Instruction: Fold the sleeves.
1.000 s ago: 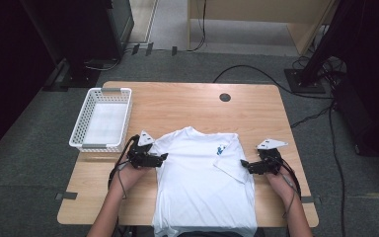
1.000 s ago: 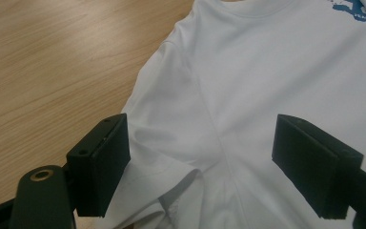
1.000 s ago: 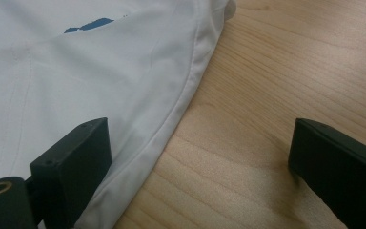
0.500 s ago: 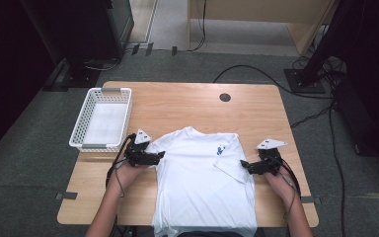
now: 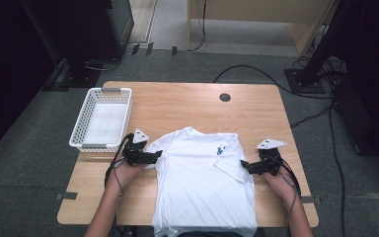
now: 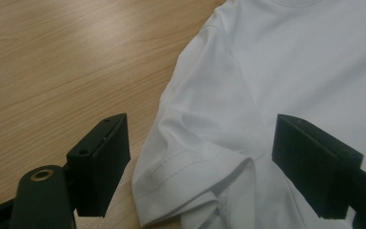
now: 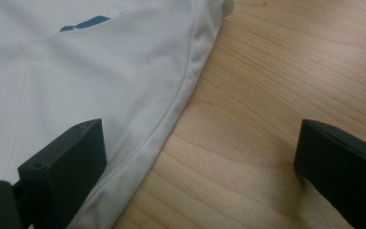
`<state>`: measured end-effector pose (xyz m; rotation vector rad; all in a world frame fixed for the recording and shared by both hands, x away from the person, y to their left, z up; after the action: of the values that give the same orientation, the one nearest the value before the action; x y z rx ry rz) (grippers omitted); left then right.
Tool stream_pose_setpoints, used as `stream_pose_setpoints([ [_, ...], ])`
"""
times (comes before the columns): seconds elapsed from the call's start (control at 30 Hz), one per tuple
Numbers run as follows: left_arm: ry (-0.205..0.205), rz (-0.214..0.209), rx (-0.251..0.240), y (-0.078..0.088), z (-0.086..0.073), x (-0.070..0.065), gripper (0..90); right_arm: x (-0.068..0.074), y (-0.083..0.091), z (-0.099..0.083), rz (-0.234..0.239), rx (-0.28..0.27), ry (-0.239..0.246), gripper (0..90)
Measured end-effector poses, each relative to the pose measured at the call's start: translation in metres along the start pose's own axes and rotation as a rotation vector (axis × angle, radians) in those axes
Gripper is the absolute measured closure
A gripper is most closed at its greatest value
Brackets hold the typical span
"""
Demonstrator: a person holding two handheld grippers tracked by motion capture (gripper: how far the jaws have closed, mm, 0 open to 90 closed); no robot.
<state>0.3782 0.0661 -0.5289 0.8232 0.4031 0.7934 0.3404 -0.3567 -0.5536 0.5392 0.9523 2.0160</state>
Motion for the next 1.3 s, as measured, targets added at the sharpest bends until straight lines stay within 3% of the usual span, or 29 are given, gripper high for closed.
stream_pose_setpoints([
  [0.17,-0.003,0.002,0.004,-0.003,-0.001,0.002,21.0,0.0,0.0,0.0,-0.002,0.001,-0.002,3.2],
  [0.4,0.012,0.01,0.017,-0.003,-0.005,0.007,27.7,0.0,0.0,0.0,-0.003,0.002,-0.002,3.2],
  [0.6,0.035,0.024,0.023,-0.001,-0.006,0.011,39.6,0.0,0.0,0.0,-0.003,0.002,-0.002,3.1],
  [0.83,0.064,0.001,0.038,0.002,-0.009,0.014,57.9,0.0,0.0,0.0,-0.004,0.003,-0.003,3.0],
  [1.13,0.061,-0.011,0.045,0.0,-0.009,0.014,77.8,0.0,0.0,0.0,-0.005,0.003,-0.004,3.0],
  [1.3,0.066,-0.005,0.05,-0.001,-0.009,0.013,80.4,0.0,0.0,0.0,-0.006,0.002,-0.004,3.0],
])
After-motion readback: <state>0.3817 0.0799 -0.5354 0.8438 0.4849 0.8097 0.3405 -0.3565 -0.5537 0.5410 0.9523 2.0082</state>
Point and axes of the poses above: each handheld gripper's, and its own axes: y roughly backward along the jaws, z roughly out of its top, x roughly to its left, the point moved 4 cm from there along -y, roughly forward along the jaws, and after that the axes turned 8 degrees about x, right-handed, at the moved point
